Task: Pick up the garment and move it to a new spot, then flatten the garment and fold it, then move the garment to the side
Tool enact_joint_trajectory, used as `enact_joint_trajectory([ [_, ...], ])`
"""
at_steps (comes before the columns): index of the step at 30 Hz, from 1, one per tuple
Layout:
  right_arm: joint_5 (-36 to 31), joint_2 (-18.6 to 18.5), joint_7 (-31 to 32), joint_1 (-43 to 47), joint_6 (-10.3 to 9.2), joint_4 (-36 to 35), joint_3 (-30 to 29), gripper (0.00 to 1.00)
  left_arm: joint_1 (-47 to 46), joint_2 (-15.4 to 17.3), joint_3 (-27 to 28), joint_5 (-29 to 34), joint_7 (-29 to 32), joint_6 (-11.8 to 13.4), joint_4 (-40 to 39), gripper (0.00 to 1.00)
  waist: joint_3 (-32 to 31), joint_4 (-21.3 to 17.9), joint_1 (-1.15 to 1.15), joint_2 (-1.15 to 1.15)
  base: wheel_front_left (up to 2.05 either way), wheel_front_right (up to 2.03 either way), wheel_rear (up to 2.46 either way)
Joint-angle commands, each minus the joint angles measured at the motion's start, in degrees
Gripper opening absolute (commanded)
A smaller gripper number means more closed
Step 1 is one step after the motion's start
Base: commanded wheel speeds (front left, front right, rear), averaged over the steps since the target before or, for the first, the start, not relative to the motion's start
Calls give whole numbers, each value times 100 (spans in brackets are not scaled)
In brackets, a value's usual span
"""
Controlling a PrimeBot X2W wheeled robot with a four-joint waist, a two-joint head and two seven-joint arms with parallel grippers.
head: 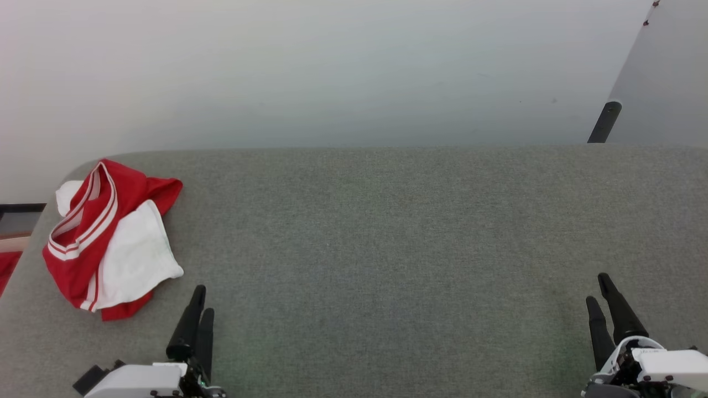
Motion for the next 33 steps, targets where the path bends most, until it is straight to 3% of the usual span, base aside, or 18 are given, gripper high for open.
enact_joint_trajectory([
  [1,-28,-45,-53,-241,2,-75,36,100,-175,69,3,138,-63,1,-151,100,0,0,0,0,0,0,0],
  [5,-153,-92,-140,-304,2,-59,93,100,-187,132,-31,320,-149,2,-192,100,0,-2,0,0,0,0,0],
  [18,-971,-367,-557,-578,2,117,599,100,-292,399,-202,1730,-539,158,-190,100,1,-20,0,0,0,0,0],
  [33,-2612,-675,-936,-913,3,357,1018,100,-357,595,-328,3669,-863,239,-271,100,-1,-23,0,0,0,0,0],
])
